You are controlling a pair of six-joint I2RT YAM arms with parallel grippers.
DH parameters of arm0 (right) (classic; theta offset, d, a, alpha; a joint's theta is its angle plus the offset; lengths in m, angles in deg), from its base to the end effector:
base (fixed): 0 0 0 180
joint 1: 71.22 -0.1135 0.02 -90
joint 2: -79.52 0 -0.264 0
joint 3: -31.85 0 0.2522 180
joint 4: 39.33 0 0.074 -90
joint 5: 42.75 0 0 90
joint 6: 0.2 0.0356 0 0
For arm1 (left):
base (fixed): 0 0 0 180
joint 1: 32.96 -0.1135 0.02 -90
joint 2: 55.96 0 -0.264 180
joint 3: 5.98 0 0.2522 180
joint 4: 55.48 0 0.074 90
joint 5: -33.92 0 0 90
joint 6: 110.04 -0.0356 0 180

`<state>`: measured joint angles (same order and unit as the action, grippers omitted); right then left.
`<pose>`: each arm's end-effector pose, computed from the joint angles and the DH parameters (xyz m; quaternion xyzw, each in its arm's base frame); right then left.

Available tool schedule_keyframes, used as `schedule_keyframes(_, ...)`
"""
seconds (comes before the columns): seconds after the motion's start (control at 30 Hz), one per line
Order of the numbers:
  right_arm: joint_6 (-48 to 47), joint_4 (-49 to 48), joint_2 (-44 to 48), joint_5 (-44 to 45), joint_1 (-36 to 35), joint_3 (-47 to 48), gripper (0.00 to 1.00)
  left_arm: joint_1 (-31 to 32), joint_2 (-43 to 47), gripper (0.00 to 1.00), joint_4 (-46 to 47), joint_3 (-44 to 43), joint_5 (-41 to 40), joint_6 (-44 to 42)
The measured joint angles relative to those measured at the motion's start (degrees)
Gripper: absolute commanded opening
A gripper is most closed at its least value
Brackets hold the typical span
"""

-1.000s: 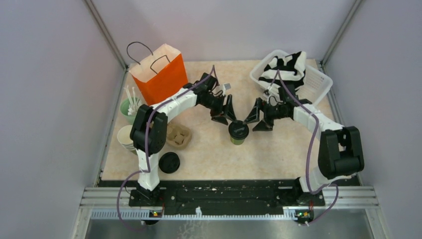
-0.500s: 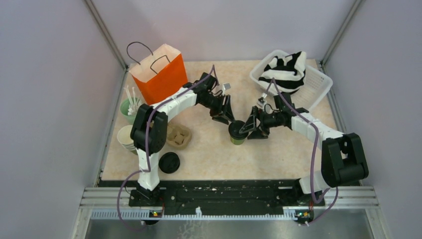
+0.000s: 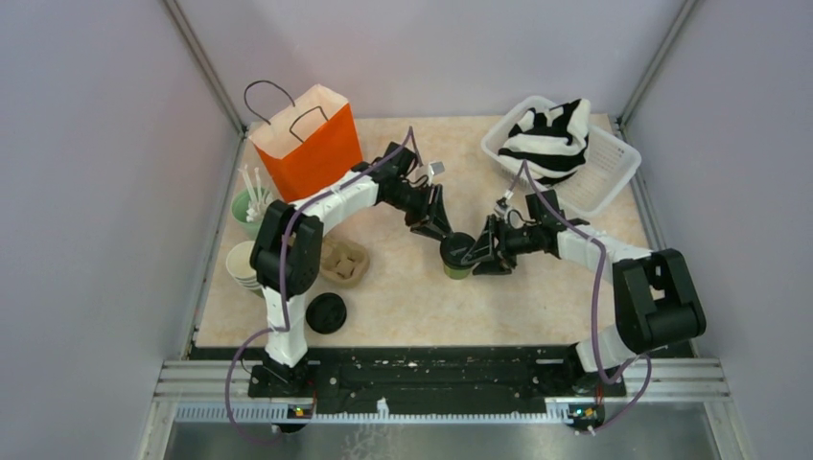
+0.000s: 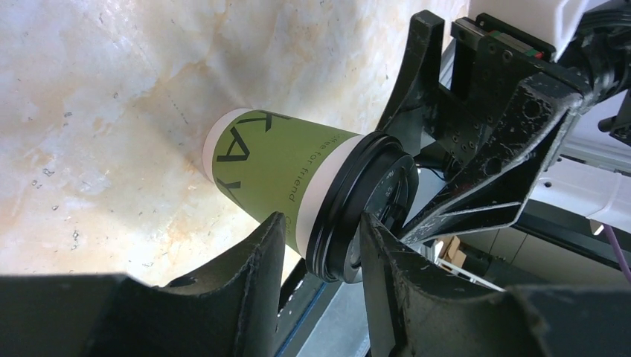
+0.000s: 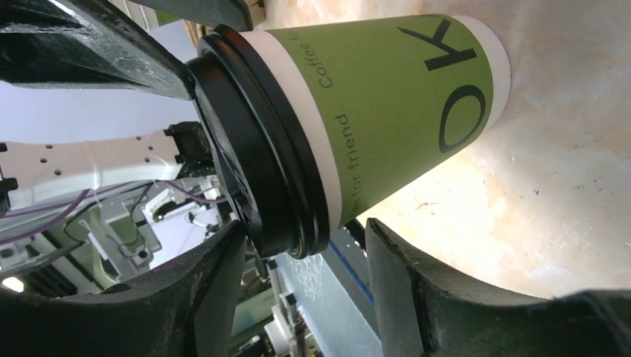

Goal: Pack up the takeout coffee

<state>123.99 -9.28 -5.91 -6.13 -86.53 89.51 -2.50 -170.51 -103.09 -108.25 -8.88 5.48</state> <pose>0.2556 0.0996 0.1785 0.0180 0.8672 0.4956 0.0442 0.3534 -0.2382 0.2151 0.1420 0.8796 -0.4531 0.0287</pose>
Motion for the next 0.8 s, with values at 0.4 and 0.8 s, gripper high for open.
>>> schedule_keyframes(0.4,0.3,-5.7,-1.5,-5.9,4.3,-4.5,0.57,-0.2,3.9,0.42,3.2,7.1,0.1,0.7)
schedule_keyframes(0.8,0.3,-9.3,-5.1,-9.9,5.1,-4.9,0.57,-0.8,8.6,0.41,14.7,17.7,0.3,5.6)
